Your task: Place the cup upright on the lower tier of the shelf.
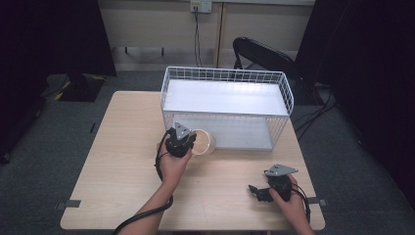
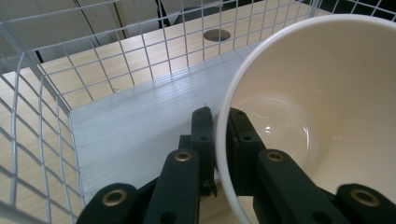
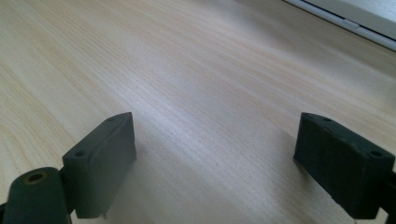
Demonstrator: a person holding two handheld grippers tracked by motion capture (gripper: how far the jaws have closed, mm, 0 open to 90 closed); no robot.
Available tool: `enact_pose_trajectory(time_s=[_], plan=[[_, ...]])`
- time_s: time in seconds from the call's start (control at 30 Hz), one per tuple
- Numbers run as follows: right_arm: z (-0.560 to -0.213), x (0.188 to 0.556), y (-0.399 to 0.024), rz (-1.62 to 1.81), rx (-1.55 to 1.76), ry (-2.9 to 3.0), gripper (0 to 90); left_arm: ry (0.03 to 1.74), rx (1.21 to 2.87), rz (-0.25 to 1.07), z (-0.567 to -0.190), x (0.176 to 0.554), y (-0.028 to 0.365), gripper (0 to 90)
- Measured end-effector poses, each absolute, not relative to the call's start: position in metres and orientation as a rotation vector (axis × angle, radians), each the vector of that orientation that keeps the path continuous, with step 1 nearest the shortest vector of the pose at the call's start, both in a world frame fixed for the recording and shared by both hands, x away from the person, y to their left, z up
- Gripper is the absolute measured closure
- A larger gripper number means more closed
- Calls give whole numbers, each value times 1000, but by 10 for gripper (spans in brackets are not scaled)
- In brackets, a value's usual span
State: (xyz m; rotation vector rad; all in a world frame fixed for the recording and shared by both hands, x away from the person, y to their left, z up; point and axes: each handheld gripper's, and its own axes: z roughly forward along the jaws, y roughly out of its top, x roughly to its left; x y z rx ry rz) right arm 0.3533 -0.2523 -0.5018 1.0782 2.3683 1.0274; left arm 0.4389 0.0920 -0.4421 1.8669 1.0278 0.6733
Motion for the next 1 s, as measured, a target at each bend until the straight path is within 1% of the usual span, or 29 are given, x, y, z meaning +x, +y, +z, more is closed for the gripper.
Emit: enact_pose_trajectory(time_s=[0.1,0.23,0.5,0.8,1.0], plan=[[-502,353,-252,1028,1078,2368,117,1009,1883,707,-441,440,88,830],[-502,353,-252,1027,1078,2368,117,1020,1866,695,-440,442,85,830],[-502,353,-252,1027,1081,2367,117,1044,1844,711,-446,448,83,830],[-502,353,-252,1028,1078,2368,117,1064,1831,760,-446,451,78,830],[-502,353,-252,1027,1079,2368,117,1086,1817,770,-449,456,76,830]])
